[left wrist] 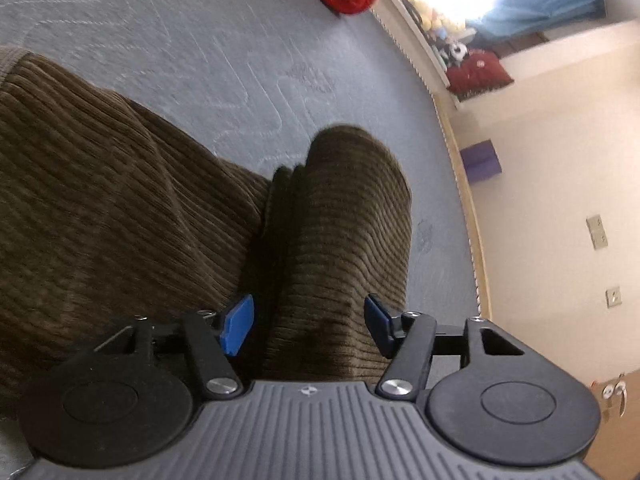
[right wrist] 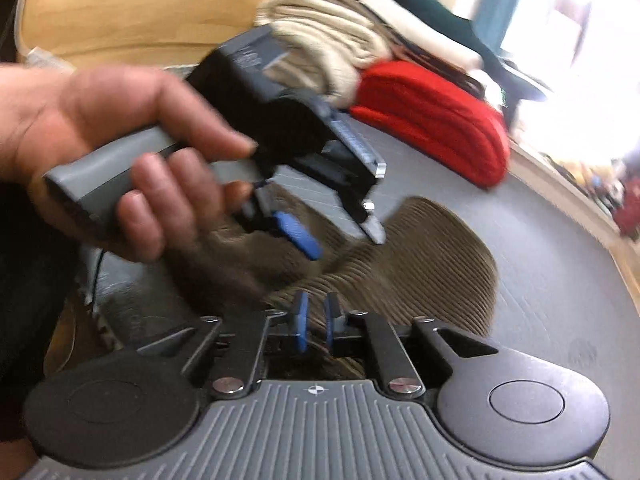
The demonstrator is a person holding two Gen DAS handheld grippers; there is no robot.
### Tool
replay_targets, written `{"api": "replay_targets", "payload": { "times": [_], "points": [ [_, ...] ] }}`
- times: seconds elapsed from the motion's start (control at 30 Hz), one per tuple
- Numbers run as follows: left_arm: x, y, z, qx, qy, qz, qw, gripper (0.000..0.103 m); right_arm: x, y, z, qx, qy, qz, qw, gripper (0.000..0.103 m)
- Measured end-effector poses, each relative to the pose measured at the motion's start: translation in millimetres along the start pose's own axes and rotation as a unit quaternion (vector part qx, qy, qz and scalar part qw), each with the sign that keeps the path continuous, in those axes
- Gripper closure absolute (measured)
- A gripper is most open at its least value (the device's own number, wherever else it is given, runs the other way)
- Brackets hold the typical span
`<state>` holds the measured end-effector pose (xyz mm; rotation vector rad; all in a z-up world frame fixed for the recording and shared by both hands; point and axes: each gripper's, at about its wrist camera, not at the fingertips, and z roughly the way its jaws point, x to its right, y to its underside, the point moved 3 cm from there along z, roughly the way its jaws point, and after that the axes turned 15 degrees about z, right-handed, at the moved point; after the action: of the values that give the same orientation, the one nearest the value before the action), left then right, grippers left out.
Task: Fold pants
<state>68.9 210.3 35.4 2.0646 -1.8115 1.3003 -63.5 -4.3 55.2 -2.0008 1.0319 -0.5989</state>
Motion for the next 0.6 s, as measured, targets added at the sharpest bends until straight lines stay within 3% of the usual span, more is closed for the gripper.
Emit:
{"api": "replay_targets", "payload": {
  "times": [0.13,0.2,0.27,0.37,0.43,0.6],
  "points": [
    [13,3,20,-0.021,-0.014,0.029,0.9993,0.033,19,-5,-6,0.024,0.021,0.044,0.999,0.057],
    [22,4,27,-0.022,-0.017,0.053,0.9982,0.067,32,-8,-7,0.033,0.039,0.069,0.996,0.047],
    [33,3,21,-0.013,-0.021,0.088,0.9958,0.083,48,-10,-5,0.035,0.058,0.112,0.991,0.043],
    [43,-6,-6,0.018,-0.046,0.128,0.9905,0.086,76,-13,4,0.033,0.073,0.196,0.977,0.042],
    [42,-11,-38,0.043,-0.084,0.148,0.9844,0.086,91,-16,10,0.029,0.08,0.247,0.965,0.041],
    [-16,-9,-143,0.099,-0.193,0.103,0.9708,0.083,105,-11,29,0.017,0.084,0.329,0.941,0.038]
  ]
}}
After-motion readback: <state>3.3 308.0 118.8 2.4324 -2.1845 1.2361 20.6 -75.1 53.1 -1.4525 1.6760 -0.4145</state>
